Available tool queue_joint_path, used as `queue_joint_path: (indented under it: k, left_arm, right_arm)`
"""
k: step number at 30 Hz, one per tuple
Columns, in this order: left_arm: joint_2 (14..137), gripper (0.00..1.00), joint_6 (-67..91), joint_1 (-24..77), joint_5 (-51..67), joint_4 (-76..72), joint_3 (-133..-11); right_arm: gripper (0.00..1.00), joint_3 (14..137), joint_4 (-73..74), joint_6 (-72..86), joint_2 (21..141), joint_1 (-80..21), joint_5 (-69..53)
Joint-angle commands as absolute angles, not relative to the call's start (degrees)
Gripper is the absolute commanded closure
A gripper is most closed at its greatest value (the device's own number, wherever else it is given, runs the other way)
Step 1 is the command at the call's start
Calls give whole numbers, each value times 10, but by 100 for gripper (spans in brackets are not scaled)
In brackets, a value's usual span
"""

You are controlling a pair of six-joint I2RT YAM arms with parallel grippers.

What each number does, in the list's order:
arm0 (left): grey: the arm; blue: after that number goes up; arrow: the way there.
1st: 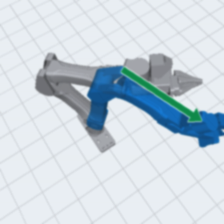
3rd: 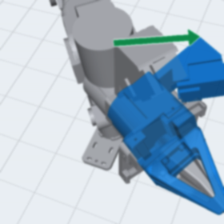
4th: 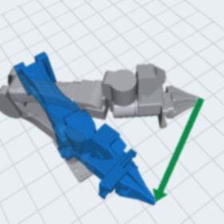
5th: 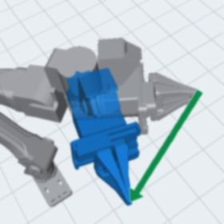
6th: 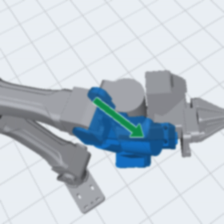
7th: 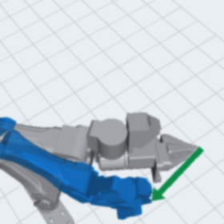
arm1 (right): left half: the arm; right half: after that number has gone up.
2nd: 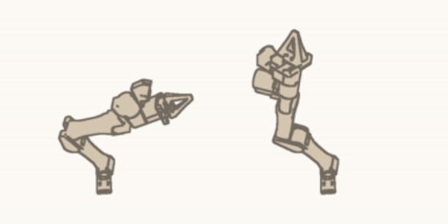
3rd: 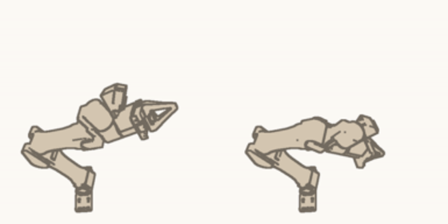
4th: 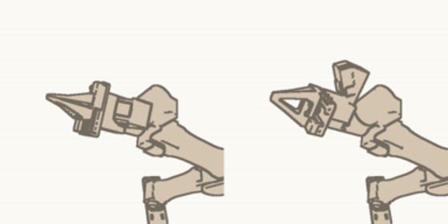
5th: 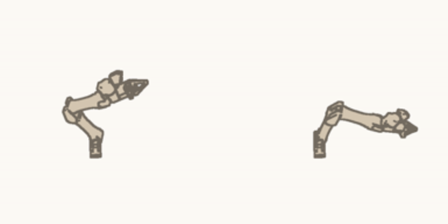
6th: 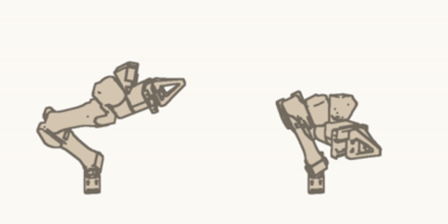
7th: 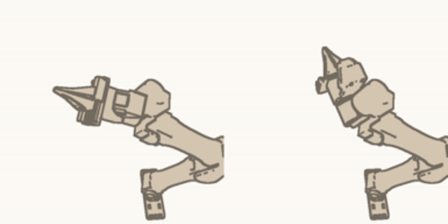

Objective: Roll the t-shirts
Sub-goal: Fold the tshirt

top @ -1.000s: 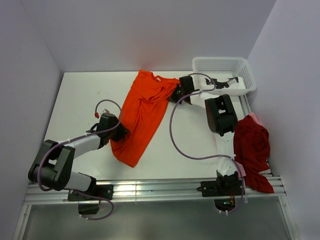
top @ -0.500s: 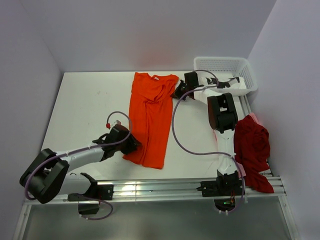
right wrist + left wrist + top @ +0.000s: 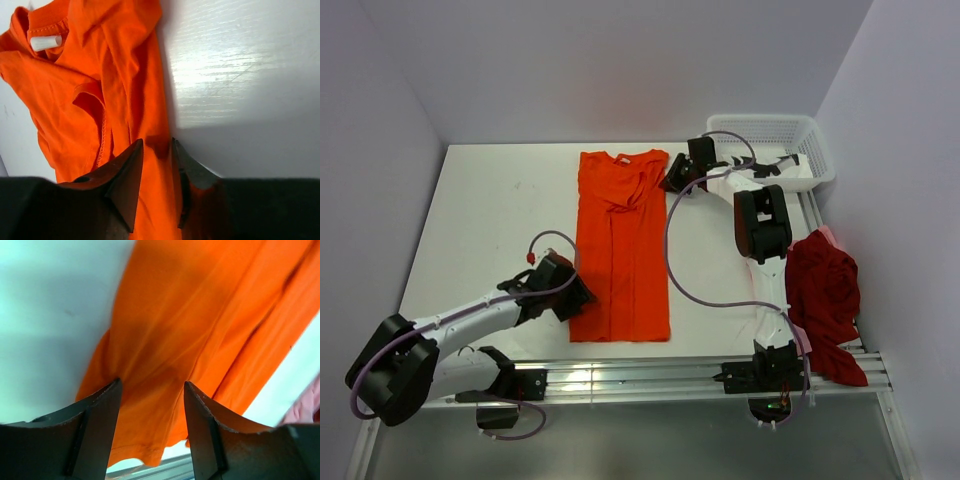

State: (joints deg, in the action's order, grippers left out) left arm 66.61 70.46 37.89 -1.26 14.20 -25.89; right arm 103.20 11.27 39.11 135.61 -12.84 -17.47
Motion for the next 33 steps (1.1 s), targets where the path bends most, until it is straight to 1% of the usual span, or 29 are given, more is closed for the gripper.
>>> queue_joint_path:
  k: [1,3,4,5,7,14,19,20,25,28,31,33]
  left_arm:
    - [681,40,644,341,-44,260,-281]
    - [672,39,633,327,-56,280,-302]
    - [665,37,623,318,-60,292,-308]
    - [659,36,620,317,-60,297,-315]
    - [645,34,614,316,-56,305,-321]
    - [598,34,619,316,-4,273,-297]
    - [589,33,606,316,3,288,-306]
    - [596,33,599,316,-16,294,-322]
    - [626,35,567,316,-16,309,-389]
    - [633,35,557,332,-14,295,-436]
    - [660,35,555,364,-5,286,-464]
    - [688,36,556,394,8,259,-483]
  right_arm:
    - [62,1060,135,358,1322,-137,-167]
    - [58,1061,144,349,1304,-141,-162]
    - [55,1060,149,341,1296,-141,-160]
    - [55,1055,150,338,1289,-142,-158]
    - [54,1048,153,331,1269,-143,-157]
    - [54,999,142,327,1223,-150,-156]
    - [53,963,127,328,1194,-156,-141]
    - [53,956,123,328,1190,-156,-136]
    - [52,979,104,335,1215,-156,-116]
    - [52,1006,83,359,1254,-154,-135]
    - [55,1024,54,387,1286,-153,-149]
    - [58,1024,13,403,1295,-152,-156]
